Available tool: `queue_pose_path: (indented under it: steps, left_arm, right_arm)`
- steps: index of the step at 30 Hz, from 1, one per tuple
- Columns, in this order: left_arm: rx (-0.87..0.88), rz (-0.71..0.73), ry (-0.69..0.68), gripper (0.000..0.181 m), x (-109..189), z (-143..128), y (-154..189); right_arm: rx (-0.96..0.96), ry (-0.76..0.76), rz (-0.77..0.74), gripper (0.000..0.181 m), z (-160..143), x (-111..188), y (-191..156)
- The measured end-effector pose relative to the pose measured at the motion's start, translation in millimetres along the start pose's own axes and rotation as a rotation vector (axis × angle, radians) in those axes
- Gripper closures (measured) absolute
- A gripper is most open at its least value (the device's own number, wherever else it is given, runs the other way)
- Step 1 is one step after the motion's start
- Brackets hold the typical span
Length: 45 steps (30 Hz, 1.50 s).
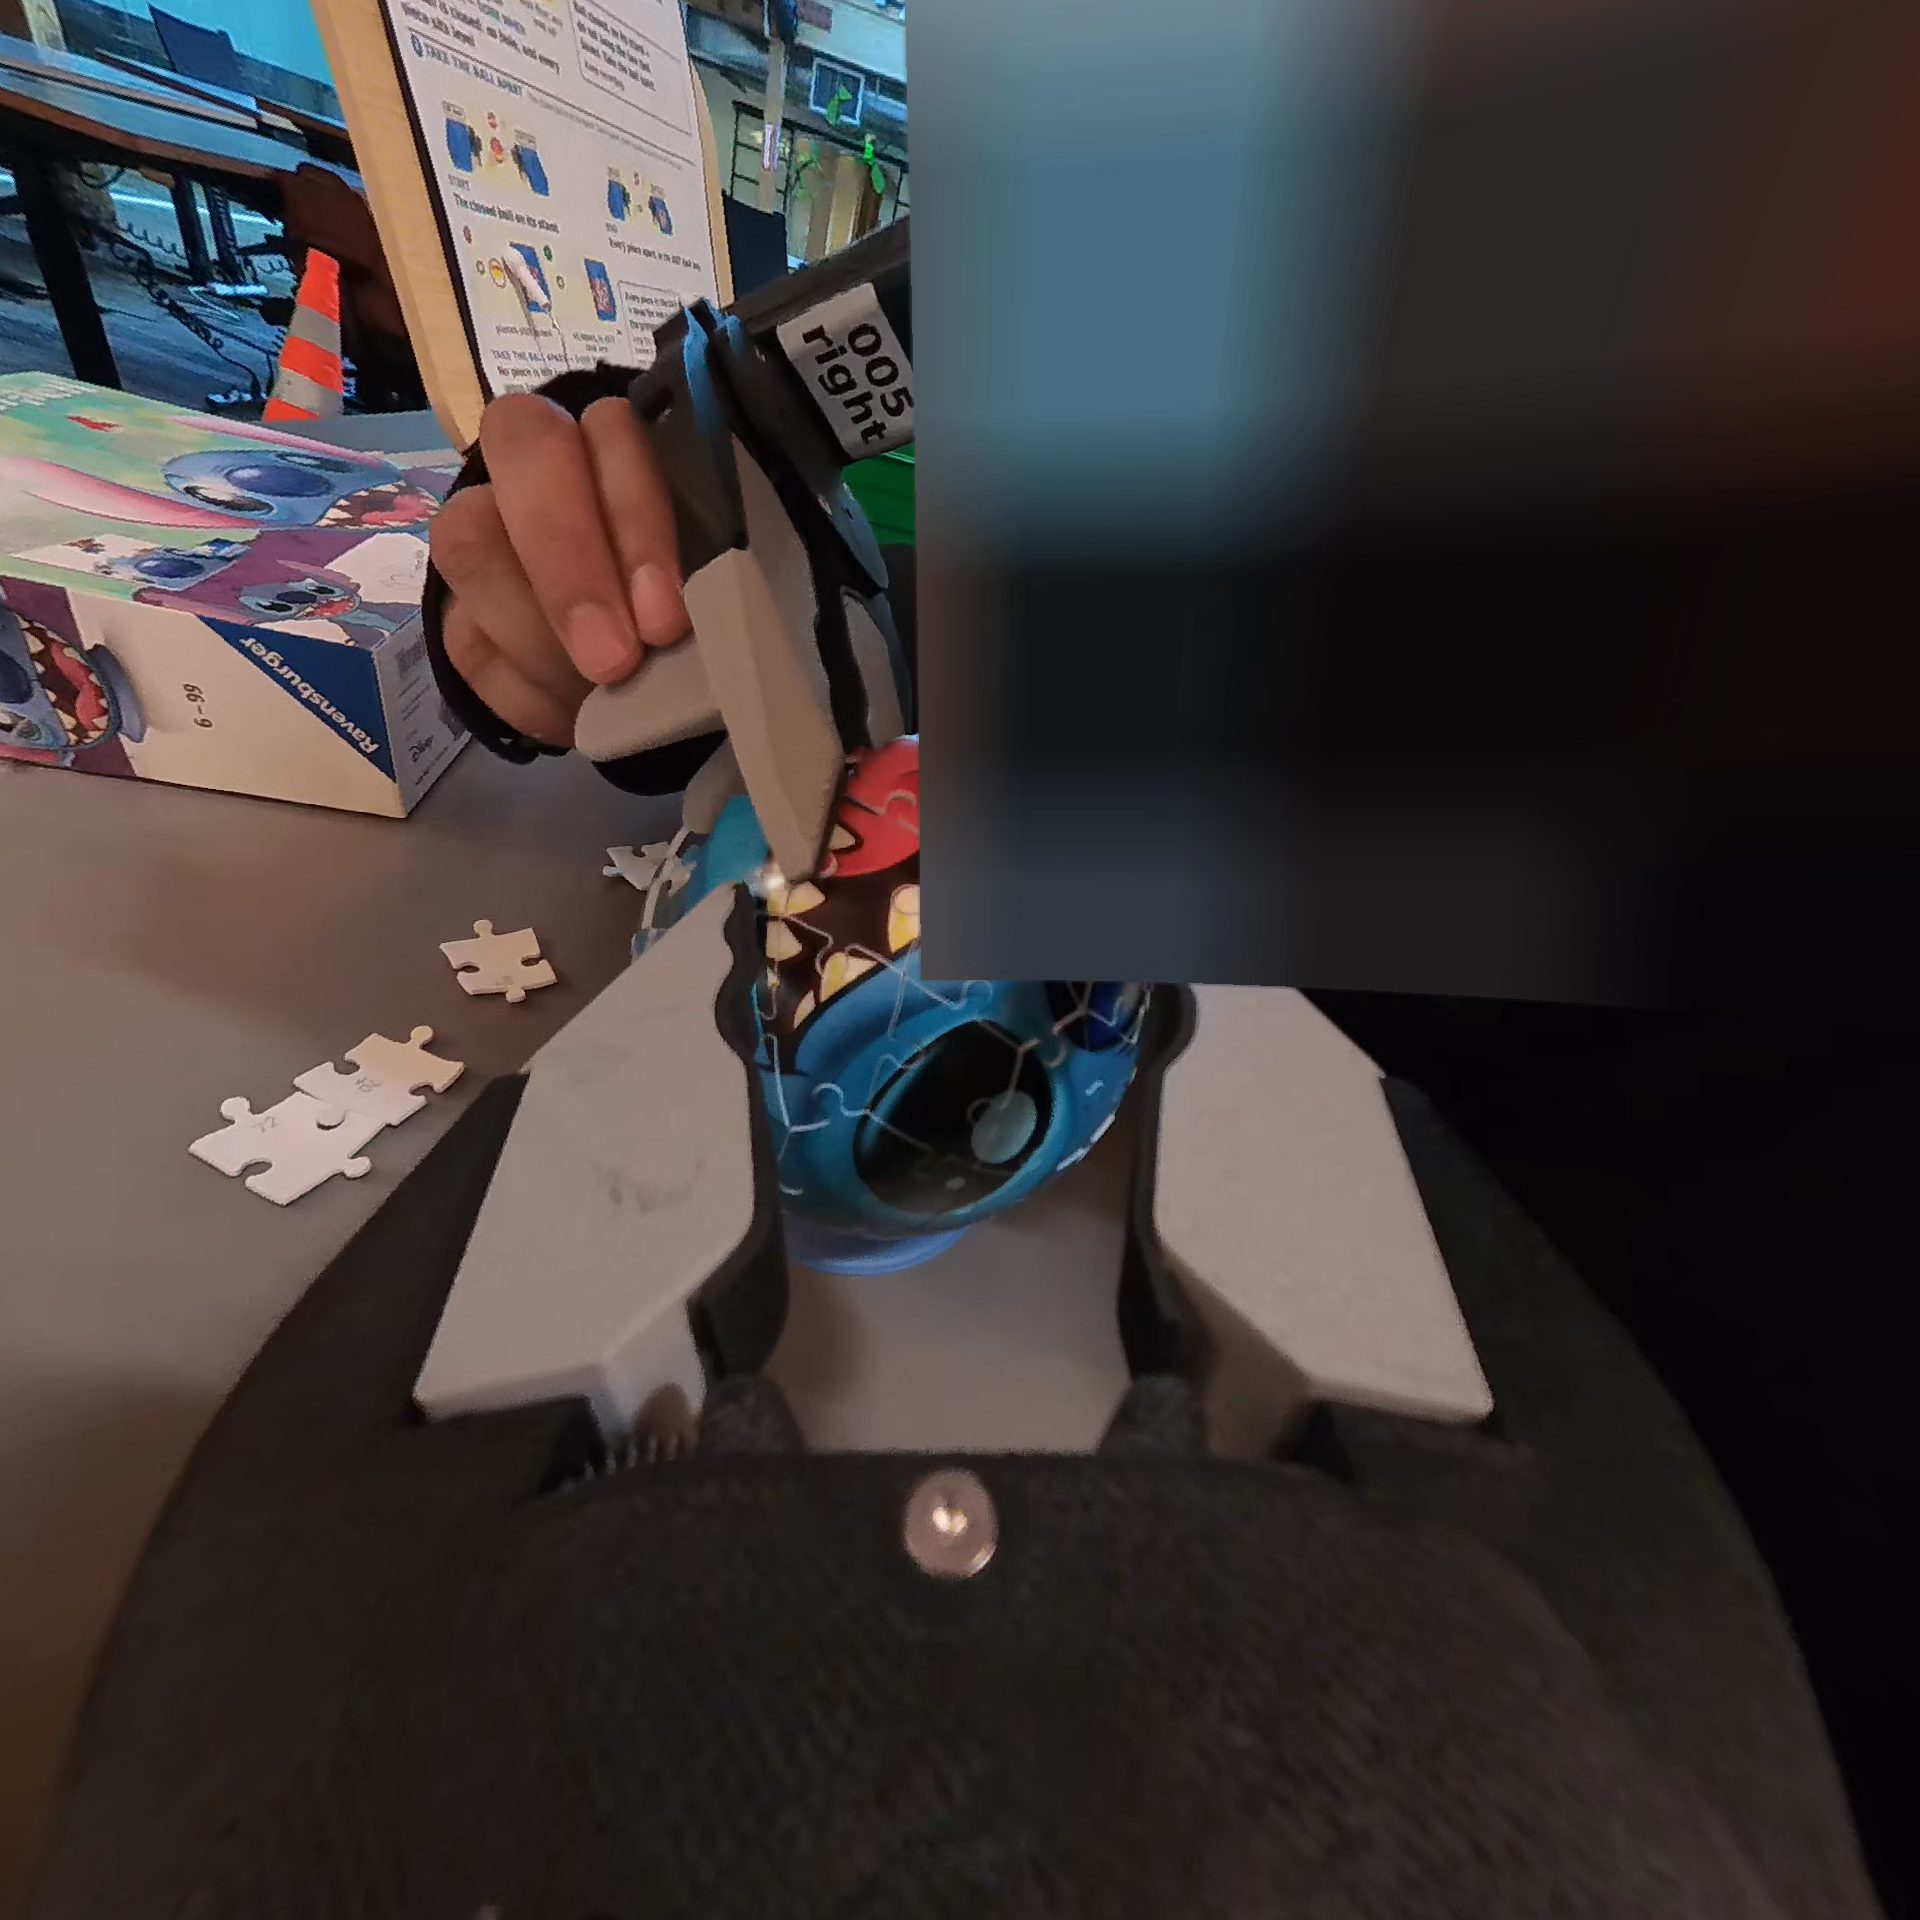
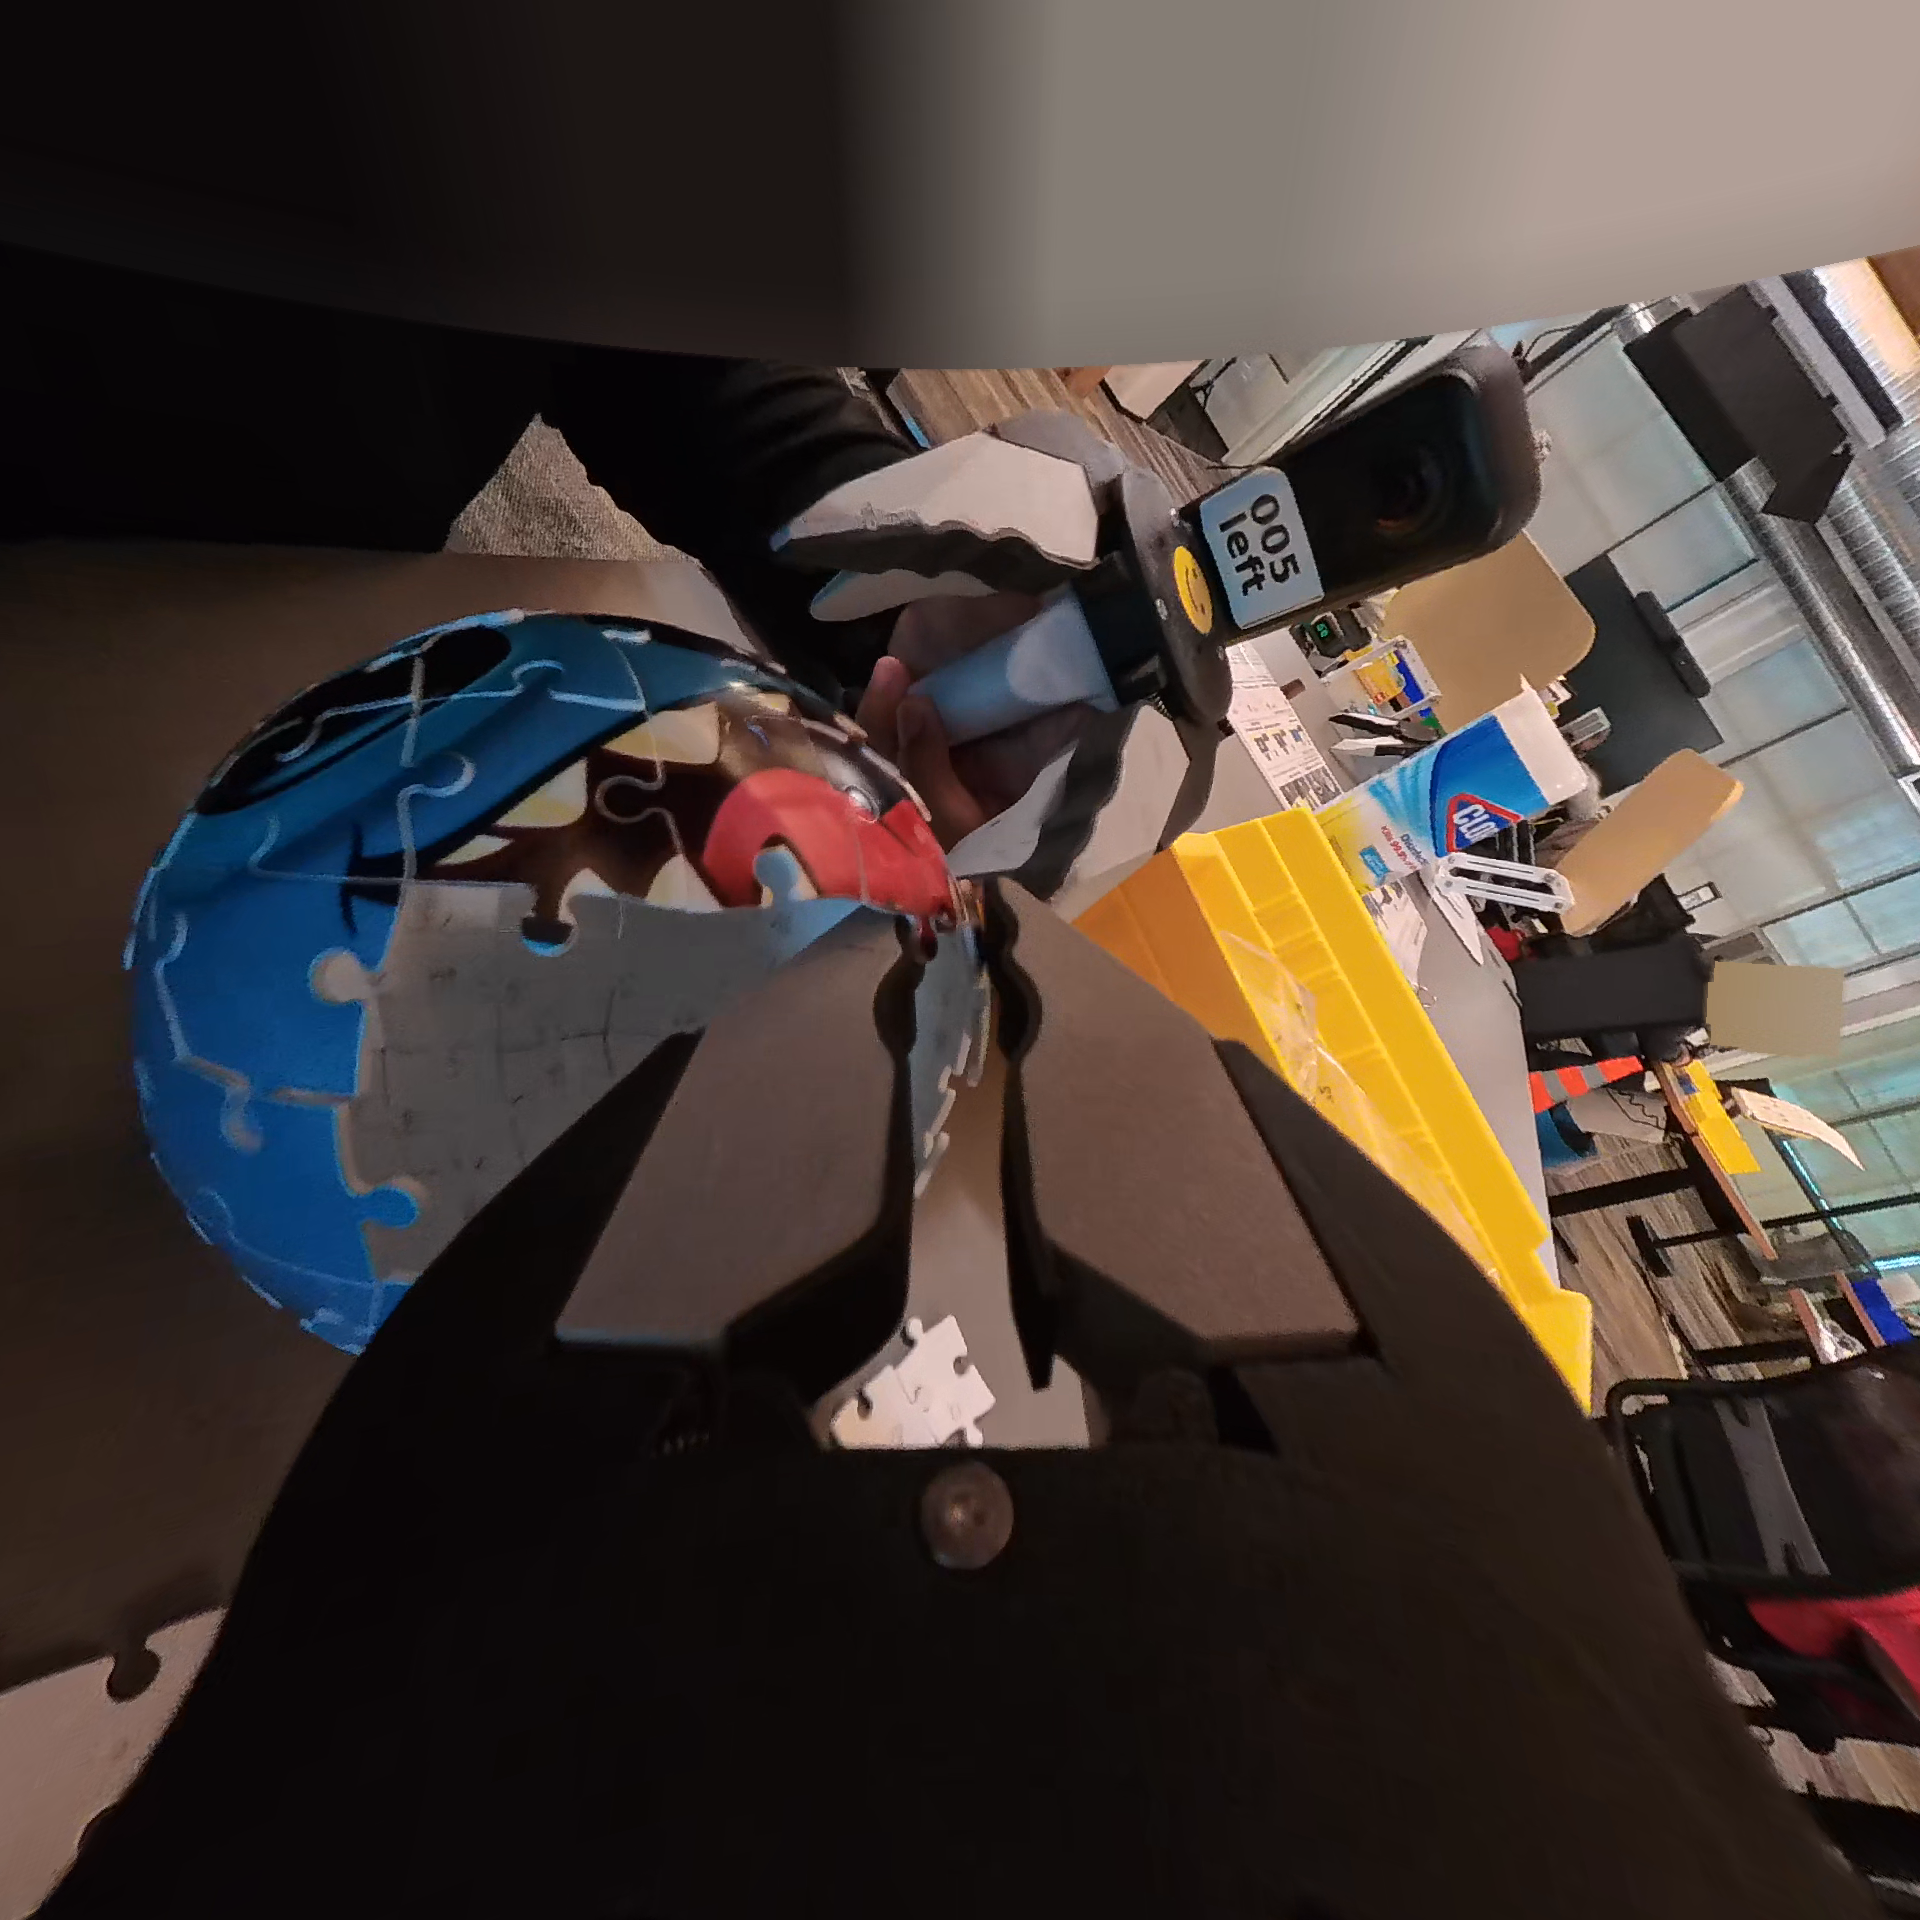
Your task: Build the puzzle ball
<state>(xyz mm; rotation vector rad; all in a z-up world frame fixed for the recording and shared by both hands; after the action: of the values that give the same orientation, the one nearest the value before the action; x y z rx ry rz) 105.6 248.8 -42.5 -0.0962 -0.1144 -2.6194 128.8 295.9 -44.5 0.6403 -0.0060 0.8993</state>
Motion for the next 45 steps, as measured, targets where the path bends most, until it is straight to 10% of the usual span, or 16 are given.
queue_pose_path:
  steps: [45]
  left_arm:
    - [-0.046,-0.035,-0.023,0.107,-5.9,2.4,3.7]
  right_arm:
    - [-0.085,0.06,-0.027,0.174,-0.8,11.1,-4.8]
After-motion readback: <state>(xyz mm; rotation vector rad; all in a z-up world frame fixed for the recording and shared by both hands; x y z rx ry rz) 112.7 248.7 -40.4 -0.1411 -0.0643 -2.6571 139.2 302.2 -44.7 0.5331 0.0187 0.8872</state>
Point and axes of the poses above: each gripper's, where its closed fingertips meet, x back along the fingers, z out of its top, y = z × x across the jaws, the point moved 3 cm from there along x, back along the fingers, and after that the axes turned 12 degrees about -x, right-handed, at the moved point
